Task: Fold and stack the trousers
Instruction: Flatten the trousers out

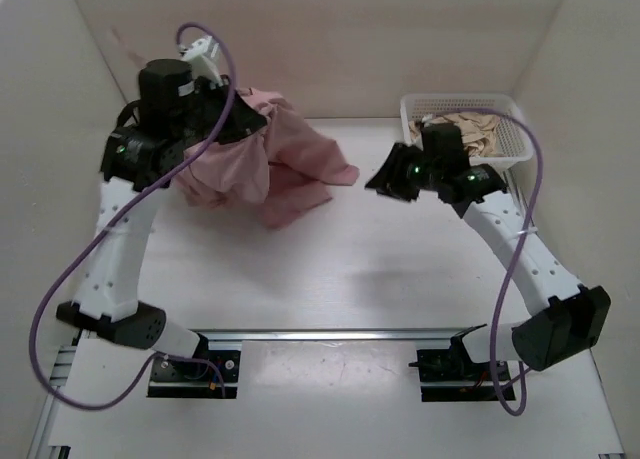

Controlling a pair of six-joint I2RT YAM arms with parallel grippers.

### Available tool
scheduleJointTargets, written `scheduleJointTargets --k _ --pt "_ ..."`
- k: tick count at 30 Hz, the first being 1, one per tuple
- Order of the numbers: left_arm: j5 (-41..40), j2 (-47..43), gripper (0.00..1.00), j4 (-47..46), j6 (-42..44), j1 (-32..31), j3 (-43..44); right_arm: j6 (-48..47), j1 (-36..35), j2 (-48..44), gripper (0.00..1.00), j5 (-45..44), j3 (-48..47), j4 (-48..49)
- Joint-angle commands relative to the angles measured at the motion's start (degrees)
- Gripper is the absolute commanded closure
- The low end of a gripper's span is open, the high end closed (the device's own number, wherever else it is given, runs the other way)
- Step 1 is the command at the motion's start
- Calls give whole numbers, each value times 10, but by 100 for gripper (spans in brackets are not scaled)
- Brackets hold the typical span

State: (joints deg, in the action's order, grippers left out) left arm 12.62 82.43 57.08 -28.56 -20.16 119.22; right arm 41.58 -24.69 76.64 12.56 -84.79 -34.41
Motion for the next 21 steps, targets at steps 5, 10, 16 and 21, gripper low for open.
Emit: scheduleJointTargets --k 5,10,16,21 --pt "-2 147 90 13 -22 -89 105 -5 38 -110 46 -52 172 -51" --pt "71 257 90 13 -56 -118 301 -5 95 -193 46 -71 205 -98" --pt "134 249 90 -34 -98 -113 350 -18 164 -249 21 -45 167 -134" --pt "67 82 90 -34 -69 -129 104 -54 171 -242 10 -94 111 -173"
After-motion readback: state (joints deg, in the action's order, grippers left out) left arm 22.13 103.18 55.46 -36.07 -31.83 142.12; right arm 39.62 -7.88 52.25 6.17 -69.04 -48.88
